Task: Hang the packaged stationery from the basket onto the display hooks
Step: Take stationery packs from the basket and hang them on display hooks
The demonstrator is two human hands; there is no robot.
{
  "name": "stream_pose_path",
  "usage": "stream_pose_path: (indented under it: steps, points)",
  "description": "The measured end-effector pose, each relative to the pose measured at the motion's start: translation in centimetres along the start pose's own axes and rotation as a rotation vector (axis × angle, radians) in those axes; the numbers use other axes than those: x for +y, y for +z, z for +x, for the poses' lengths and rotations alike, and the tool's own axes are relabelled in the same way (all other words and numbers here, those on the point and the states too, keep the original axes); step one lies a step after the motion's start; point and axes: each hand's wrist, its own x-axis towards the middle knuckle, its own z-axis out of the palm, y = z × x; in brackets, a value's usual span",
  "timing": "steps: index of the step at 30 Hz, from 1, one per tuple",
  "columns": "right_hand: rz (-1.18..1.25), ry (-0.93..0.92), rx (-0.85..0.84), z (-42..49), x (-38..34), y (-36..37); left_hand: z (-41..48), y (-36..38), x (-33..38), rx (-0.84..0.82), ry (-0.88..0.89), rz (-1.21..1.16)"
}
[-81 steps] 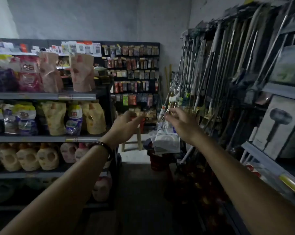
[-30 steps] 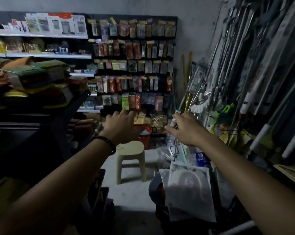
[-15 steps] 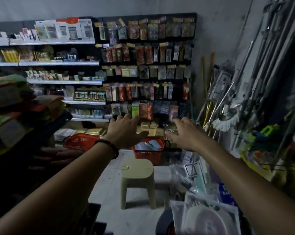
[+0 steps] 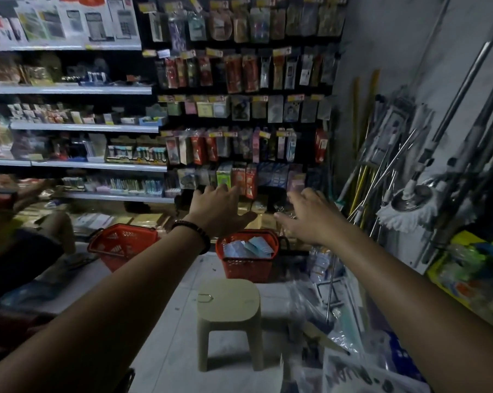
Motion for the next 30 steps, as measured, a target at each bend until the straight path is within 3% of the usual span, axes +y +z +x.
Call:
stream_pose_path:
  steps: [14, 24, 30]
  points:
    - [-0.03, 0.079, -0.061, 17.6, -3.8, 3.6, 15.0, 5.1, -8.0, -0.062, 0.034, -0.081]
    - [0.006, -0.029, -0.013, 33.6, -3.1, 7.7, 26.2, 7.9, -13.1, -0.006, -0.044, -0.091]
    - [0.072, -0.103, -0.056, 43.9, -1.9, 10.7, 33.3, 10.1, -15.7, -0.055, -0.107, -0.066]
